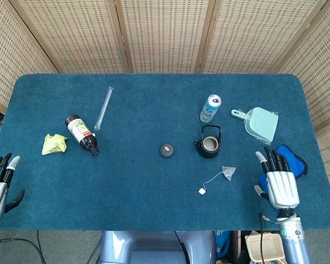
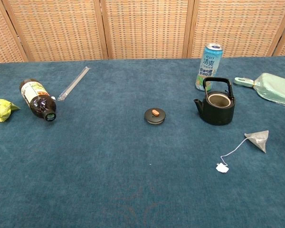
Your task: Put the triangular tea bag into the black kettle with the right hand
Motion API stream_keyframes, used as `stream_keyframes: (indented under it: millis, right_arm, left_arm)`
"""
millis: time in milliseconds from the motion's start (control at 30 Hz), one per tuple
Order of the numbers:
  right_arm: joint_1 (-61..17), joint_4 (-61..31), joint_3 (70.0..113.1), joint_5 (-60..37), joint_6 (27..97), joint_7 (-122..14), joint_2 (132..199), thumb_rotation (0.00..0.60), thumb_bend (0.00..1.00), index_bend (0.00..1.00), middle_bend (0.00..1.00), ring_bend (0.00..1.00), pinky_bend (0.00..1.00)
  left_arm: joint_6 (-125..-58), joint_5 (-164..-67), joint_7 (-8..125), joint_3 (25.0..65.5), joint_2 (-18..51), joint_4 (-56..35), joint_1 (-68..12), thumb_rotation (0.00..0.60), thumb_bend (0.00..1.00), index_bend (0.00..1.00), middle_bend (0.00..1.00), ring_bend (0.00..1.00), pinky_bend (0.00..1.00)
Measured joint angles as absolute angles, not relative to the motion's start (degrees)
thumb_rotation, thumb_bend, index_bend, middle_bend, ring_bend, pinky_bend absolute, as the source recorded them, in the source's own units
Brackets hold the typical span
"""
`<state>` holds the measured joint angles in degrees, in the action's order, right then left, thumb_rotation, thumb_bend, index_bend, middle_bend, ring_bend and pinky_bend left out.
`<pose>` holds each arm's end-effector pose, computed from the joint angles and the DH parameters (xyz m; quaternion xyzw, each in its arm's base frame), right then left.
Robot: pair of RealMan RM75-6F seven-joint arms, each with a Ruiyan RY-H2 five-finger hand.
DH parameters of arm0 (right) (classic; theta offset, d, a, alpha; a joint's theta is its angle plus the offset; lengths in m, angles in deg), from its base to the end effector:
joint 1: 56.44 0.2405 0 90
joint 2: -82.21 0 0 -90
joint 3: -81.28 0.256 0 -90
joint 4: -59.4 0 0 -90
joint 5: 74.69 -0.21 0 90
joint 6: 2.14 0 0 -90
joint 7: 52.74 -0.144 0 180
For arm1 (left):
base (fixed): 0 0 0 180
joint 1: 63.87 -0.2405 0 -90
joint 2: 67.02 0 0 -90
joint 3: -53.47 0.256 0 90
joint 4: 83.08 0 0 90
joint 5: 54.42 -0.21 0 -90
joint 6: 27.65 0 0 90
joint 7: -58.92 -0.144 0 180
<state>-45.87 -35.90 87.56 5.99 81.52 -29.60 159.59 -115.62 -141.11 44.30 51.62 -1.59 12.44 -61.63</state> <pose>-0.2626 -0.2171 0.0917 0.6114 -0.3436 0.3700 0.6093 -0.3028 0.1625 0.1507 -0.6161 -0.3362 -0.3326 0.6298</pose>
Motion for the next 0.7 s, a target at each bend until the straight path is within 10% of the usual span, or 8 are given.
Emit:
stream_keyframes:
  millis: [700]
  right_arm:
    - [-46.5,-35.7,87.4,7.5,82.7,-31.3,159.3,0.600,0.31,0.10,0.11,0.03,0.16]
  left_arm:
    - [-115.7,-141.3,44.4,51.7,-1.6,12.7,-61.5,0.600,0.35,0.00,0.00,0.00,0.00]
